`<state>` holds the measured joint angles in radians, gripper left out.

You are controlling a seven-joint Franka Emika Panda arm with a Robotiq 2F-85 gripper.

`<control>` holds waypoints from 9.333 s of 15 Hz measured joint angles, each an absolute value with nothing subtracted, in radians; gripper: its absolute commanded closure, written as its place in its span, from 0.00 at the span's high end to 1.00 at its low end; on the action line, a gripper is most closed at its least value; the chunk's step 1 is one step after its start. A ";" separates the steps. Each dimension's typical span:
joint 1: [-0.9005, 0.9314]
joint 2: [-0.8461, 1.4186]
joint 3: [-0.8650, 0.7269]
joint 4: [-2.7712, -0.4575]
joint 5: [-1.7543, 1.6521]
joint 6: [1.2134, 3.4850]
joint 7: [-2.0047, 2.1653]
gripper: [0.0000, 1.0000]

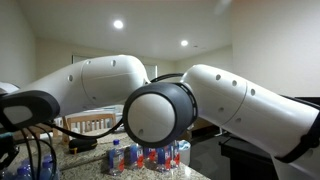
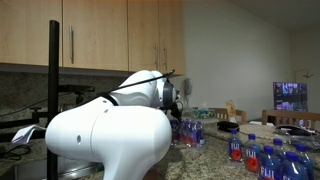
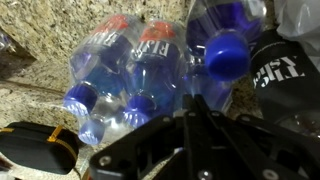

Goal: Arrange some of the bottle on the counter

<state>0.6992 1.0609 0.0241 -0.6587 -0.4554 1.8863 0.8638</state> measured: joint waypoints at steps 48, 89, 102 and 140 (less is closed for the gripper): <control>0.699 1.061 0.025 -0.658 -0.455 1.886 0.864 0.07; 0.699 1.061 0.025 -0.658 -0.455 1.886 0.864 0.07; 0.699 1.061 0.025 -0.658 -0.455 1.886 0.864 0.07; 0.699 1.062 0.025 -0.658 -0.455 1.886 0.864 0.32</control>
<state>0.6990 1.0615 0.0249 -0.6582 -0.4554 1.8863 0.8638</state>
